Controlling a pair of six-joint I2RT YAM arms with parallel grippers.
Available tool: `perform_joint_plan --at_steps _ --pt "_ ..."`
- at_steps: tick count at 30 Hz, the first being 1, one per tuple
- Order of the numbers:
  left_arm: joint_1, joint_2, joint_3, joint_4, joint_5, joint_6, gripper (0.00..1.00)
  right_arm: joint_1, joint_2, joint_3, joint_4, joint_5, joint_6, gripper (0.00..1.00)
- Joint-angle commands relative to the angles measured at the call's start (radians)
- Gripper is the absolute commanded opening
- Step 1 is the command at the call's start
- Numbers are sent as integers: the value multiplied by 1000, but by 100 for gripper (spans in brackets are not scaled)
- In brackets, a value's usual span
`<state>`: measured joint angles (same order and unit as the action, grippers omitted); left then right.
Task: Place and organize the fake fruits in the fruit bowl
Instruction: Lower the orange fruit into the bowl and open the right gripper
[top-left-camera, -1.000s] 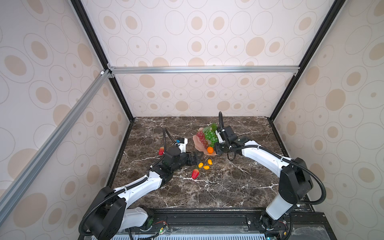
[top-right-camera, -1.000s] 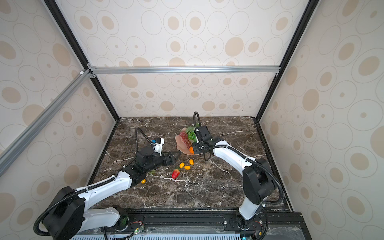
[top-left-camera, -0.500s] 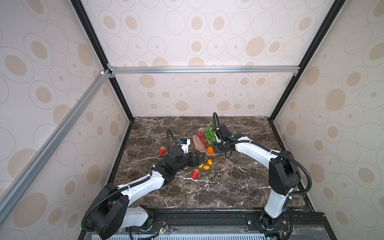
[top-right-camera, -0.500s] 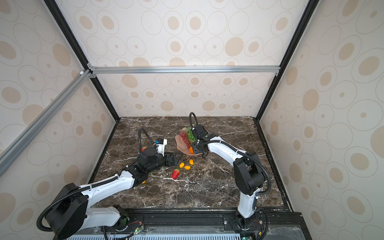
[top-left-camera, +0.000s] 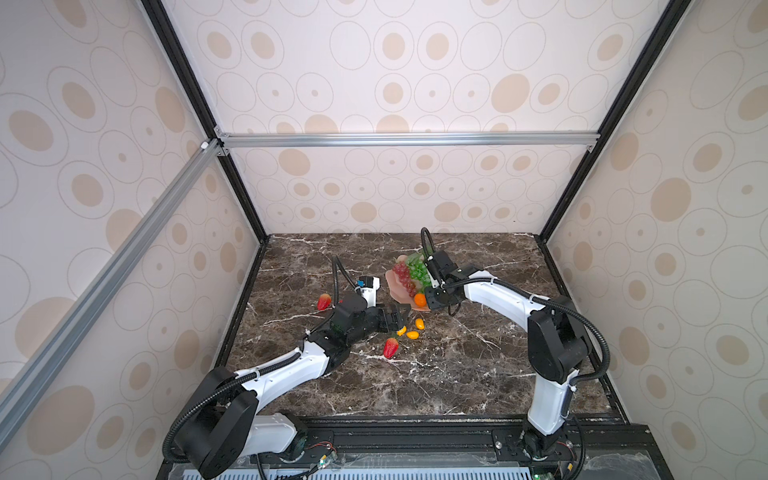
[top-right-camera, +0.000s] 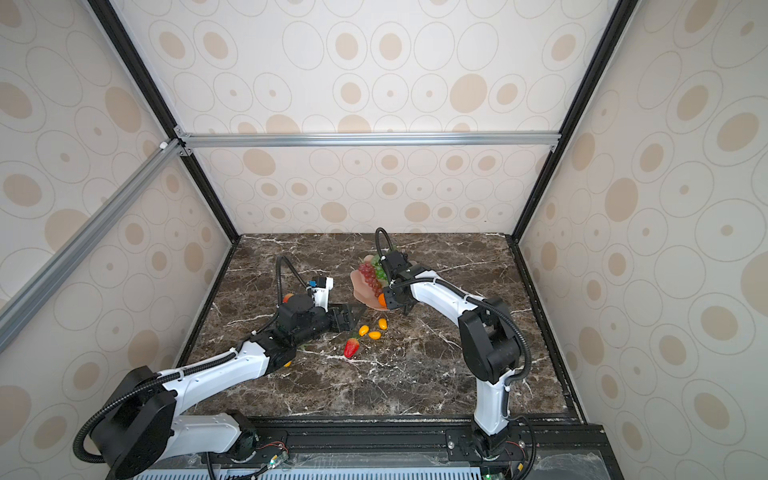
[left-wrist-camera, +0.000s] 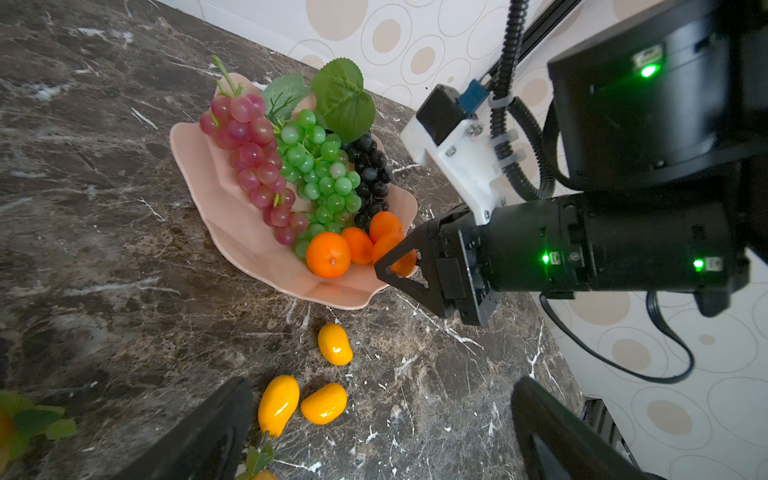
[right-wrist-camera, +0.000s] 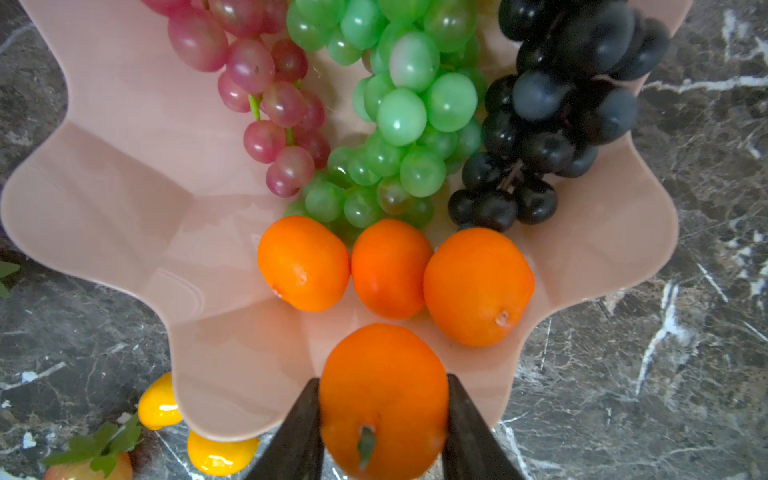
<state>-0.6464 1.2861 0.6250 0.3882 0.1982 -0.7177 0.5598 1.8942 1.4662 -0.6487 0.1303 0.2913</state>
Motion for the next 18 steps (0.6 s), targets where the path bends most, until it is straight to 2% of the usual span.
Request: perform_joint_plan --at_steps 1,11,18 --pt "-8 -34 10 27 -36 3 98 -6 17 24 -29 14 -2 43" --pt "-8 -52 -10 31 -33 9 98 -7 17 25 -28 13 -2 51" --pt "-8 -55 -13 25 -40 11 98 -7 14 25 -28 15 -2 52"
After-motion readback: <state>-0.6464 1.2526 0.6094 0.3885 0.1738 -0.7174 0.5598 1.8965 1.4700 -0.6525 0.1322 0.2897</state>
